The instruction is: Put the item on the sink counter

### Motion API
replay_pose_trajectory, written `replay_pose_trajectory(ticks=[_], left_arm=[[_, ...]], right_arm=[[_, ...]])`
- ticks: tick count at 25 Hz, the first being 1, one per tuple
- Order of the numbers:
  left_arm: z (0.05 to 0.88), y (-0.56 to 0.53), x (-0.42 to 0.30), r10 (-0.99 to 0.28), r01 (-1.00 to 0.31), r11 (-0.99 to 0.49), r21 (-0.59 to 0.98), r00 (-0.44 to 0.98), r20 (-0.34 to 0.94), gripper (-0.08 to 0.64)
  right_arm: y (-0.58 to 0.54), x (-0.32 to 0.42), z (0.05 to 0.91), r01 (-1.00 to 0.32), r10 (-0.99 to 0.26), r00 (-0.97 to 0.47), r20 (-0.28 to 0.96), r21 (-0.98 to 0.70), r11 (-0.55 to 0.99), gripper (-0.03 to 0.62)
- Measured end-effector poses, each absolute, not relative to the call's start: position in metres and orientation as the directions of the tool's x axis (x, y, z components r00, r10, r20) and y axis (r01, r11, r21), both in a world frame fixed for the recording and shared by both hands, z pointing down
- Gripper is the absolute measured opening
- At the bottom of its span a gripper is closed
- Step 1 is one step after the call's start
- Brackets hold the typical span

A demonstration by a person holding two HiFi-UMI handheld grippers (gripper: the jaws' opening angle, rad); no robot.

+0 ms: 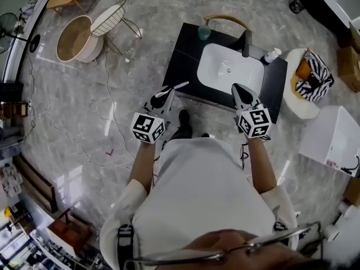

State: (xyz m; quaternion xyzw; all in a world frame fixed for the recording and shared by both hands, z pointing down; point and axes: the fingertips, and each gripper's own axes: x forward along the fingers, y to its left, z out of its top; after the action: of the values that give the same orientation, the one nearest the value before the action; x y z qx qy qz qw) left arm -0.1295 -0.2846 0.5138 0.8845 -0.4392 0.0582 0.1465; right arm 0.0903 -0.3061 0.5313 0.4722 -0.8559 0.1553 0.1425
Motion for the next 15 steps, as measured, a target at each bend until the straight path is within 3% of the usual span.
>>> replay_pose_trajectory(ticks=[15], left_arm=[[0.532, -0.389, -0.134, -0.616, -0.66, -0.714, 0.231, 0.75, 0.239, 0.035]], right_arm=[[-0.365, 0.082, 0.535, -0.932, -0.832, -0.355, 0.426, -0.093, 0.35, 0.006]])
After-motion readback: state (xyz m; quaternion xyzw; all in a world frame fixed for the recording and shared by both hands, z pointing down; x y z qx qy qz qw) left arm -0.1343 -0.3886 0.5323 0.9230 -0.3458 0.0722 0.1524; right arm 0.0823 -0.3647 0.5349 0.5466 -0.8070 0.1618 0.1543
